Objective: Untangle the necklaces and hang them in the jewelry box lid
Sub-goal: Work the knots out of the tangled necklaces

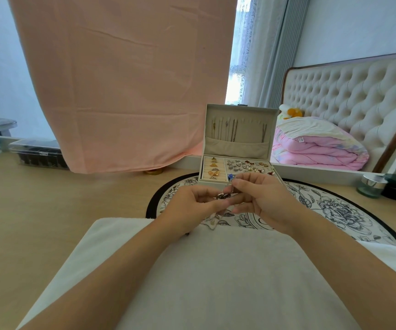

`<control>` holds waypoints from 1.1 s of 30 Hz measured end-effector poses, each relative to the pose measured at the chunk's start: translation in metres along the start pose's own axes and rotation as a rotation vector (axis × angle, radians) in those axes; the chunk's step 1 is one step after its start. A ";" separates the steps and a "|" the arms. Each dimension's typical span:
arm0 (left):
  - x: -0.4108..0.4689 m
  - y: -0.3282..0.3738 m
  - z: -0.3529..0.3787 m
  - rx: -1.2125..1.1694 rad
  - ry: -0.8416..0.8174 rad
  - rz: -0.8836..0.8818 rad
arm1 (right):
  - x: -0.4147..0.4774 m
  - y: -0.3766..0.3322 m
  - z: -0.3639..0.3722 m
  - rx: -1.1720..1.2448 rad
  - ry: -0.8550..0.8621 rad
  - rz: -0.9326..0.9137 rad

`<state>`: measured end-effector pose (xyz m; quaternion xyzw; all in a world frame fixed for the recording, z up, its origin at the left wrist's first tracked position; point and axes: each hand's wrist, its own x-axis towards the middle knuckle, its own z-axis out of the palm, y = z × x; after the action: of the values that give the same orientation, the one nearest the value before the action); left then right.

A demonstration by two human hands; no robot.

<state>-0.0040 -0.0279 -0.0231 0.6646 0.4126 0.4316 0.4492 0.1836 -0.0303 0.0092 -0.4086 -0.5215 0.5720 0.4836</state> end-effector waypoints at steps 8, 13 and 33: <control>0.003 0.000 -0.002 -0.010 0.047 -0.007 | 0.000 0.001 -0.003 -0.132 0.075 -0.033; 0.006 -0.006 0.001 0.015 0.014 -0.061 | -0.001 0.003 0.002 -0.252 0.095 -0.058; 0.003 -0.005 -0.013 0.655 0.182 0.372 | -0.005 0.002 0.003 -0.625 0.011 -0.011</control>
<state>-0.0159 -0.0208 -0.0245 0.7953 0.4390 0.4084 0.0889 0.1812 -0.0356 0.0072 -0.5377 -0.6717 0.3790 0.3406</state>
